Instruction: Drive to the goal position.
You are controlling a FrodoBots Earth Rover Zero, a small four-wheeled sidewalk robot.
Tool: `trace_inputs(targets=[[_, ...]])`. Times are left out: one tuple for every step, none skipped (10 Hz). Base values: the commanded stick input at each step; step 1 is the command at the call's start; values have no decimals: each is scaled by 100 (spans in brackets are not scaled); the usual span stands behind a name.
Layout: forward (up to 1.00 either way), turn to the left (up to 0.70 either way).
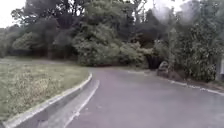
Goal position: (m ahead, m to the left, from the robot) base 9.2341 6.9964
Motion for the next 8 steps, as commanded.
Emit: trace_inputs(targets=[[70,3],[70,5],[70,7],[70,10],[70,6],[70,3],[70,4],[70,13]])
